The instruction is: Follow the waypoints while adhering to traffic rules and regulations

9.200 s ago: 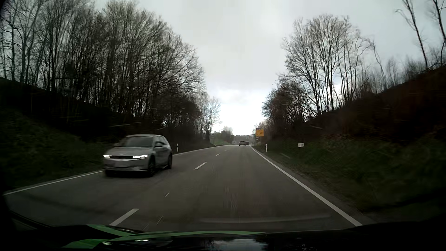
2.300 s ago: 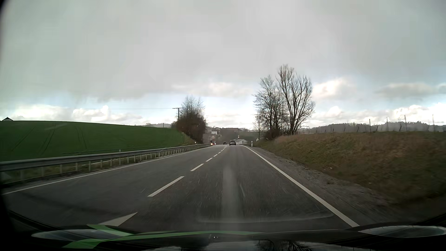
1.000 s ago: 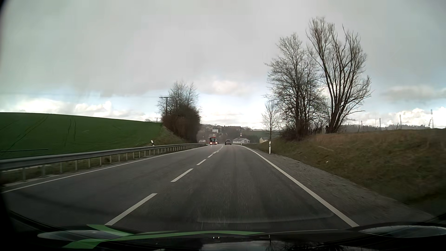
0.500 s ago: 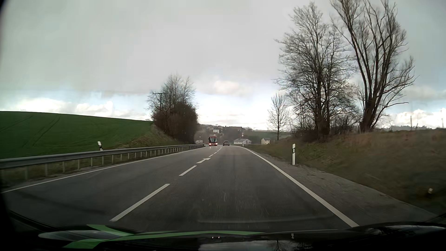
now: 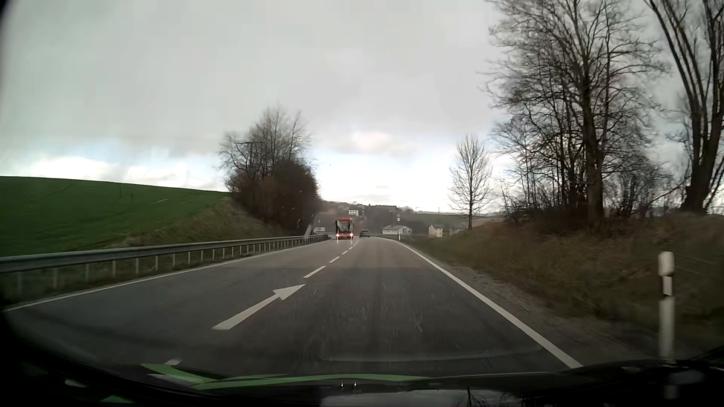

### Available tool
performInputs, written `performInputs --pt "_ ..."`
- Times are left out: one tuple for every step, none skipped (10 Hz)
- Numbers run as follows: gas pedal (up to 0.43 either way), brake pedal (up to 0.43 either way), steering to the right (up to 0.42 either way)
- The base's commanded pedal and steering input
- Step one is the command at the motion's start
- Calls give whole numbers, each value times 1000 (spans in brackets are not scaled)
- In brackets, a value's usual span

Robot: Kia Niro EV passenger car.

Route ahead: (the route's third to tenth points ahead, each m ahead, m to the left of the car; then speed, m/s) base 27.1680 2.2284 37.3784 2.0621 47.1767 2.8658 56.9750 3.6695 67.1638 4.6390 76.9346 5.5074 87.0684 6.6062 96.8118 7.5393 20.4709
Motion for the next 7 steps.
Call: performInputs --pt "0 0 -7" --pt "0 0 -7" --pt "0 0 -7" --pt "0 0 -7" --pt "0 0 -7" --pt "0 0 -7" --pt "0 0 -7"
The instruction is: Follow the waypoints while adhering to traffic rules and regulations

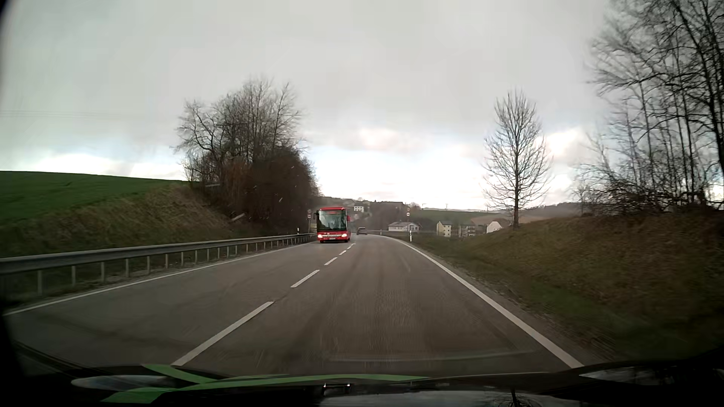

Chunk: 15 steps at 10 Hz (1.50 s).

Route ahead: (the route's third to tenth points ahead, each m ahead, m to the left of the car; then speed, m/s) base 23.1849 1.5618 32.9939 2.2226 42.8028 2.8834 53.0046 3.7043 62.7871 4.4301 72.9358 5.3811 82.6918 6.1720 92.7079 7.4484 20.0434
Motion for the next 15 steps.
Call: performInputs --pt "0 0 -7" --pt "0 0 -7" --pt "0 0 -7" --pt "0 0 -7" --pt "0 0 -7" --pt "0 0 -7" --pt "0 0 -7" --pt "0 0 -7" --pt "0 0 -7" --pt "0 0 -7" --pt "0 0 -7" --pt "0 0 -7" --pt "0 0 -7" --pt "0 0 -7" --pt "0 0 -7"
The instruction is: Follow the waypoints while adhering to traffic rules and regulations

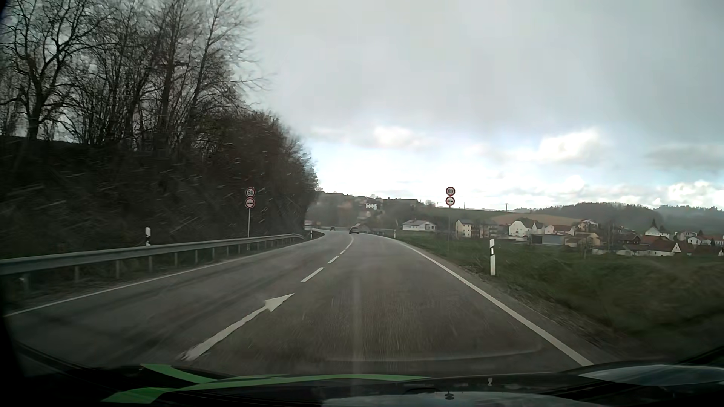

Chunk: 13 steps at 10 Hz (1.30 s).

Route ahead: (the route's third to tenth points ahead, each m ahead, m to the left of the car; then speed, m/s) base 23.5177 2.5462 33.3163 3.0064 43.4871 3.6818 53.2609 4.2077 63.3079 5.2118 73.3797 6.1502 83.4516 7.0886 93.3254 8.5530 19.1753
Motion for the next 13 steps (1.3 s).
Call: performInputs --pt "0 0 -7" --pt "0 0 -7" --pt "0 0 -8" --pt "0 0 -8" --pt "0 0 -8" --pt "0 0 -8" --pt "0 0 -8" --pt "0 0 -9" --pt "0 0 -10" --pt "0 0 -10" --pt "0 0 -10" --pt "0 0 -10" --pt "0 0 -10"
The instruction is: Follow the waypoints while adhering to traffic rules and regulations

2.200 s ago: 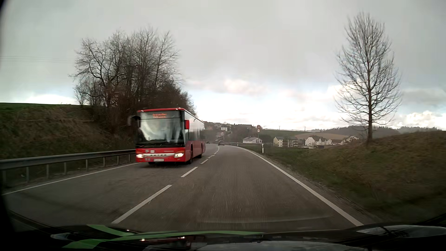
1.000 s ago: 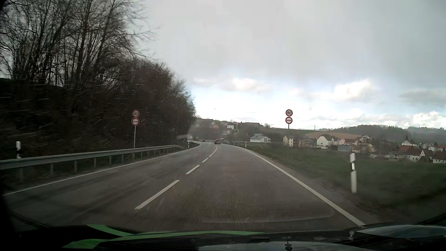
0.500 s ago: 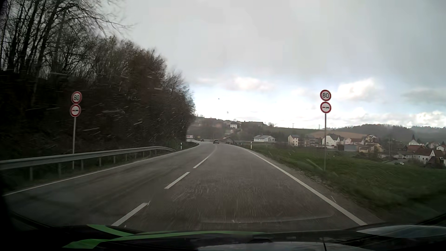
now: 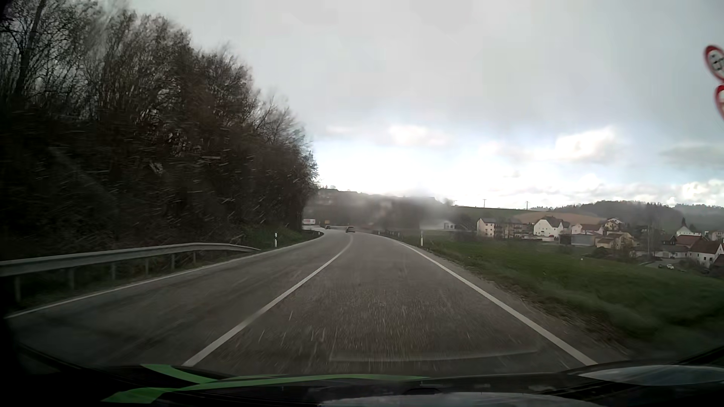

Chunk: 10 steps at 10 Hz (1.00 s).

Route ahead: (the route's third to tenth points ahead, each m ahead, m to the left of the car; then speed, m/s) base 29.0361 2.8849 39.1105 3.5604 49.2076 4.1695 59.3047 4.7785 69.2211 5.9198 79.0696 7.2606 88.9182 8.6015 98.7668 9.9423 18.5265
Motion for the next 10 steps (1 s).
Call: performInputs --pt "0 0 -10" --pt "0 0 -10" --pt "0 0 -10" --pt "8 0 -10" --pt "20 0 -10" --pt "28 0 -10" --pt "28 0 -10" --pt "28 0 -10" --pt "28 0 -10" --pt "28 0 -10"
